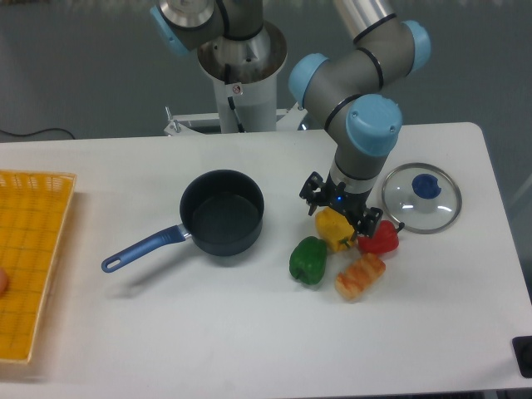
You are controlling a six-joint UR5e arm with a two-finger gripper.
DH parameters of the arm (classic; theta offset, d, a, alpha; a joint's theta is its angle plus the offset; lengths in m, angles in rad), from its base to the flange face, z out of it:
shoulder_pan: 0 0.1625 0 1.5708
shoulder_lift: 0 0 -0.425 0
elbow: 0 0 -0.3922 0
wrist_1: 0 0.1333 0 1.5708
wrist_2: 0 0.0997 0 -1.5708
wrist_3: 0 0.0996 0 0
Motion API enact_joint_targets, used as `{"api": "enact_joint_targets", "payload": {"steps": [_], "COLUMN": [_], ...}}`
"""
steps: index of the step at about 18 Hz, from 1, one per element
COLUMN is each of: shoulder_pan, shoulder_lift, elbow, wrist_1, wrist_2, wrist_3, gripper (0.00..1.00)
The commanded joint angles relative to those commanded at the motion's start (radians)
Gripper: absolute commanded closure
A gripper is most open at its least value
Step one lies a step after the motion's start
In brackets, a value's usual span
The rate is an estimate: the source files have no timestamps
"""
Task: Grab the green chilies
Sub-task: 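Lower the open gripper over the green bell pepper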
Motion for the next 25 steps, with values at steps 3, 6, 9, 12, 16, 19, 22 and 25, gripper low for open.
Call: {"api": "enact_joint_targets", "payload": {"steps": [3, 6, 9, 12, 16, 19, 22, 25], "shoulder_pan": [-0.008, -0.043, -0.071, -0.071, -0.072, -0.092, -0.107, -0.112], "shoulder_lift": [-0.015, -0.058, -0.094, -0.095, -0.106, -0.124, -0.141, -0.149], "elbow": [-0.011, -0.015, -0.015, -0.012, -0.011, -0.003, 0.000, 0.006], "wrist_1": [0.029, 0.099, 0.149, 0.150, 0.160, 0.161, 0.167, 0.170], "wrist_2": [0.000, 0.003, 0.015, 0.014, 0.020, 0.061, 0.087, 0.094], "wrist_3": [-0.021, -0.090, -0.124, -0.124, -0.123, -0.124, -0.133, -0.153], "gripper": [0.00, 0.00, 0.00, 0.00, 0.00, 0.00, 0.00, 0.01]}}
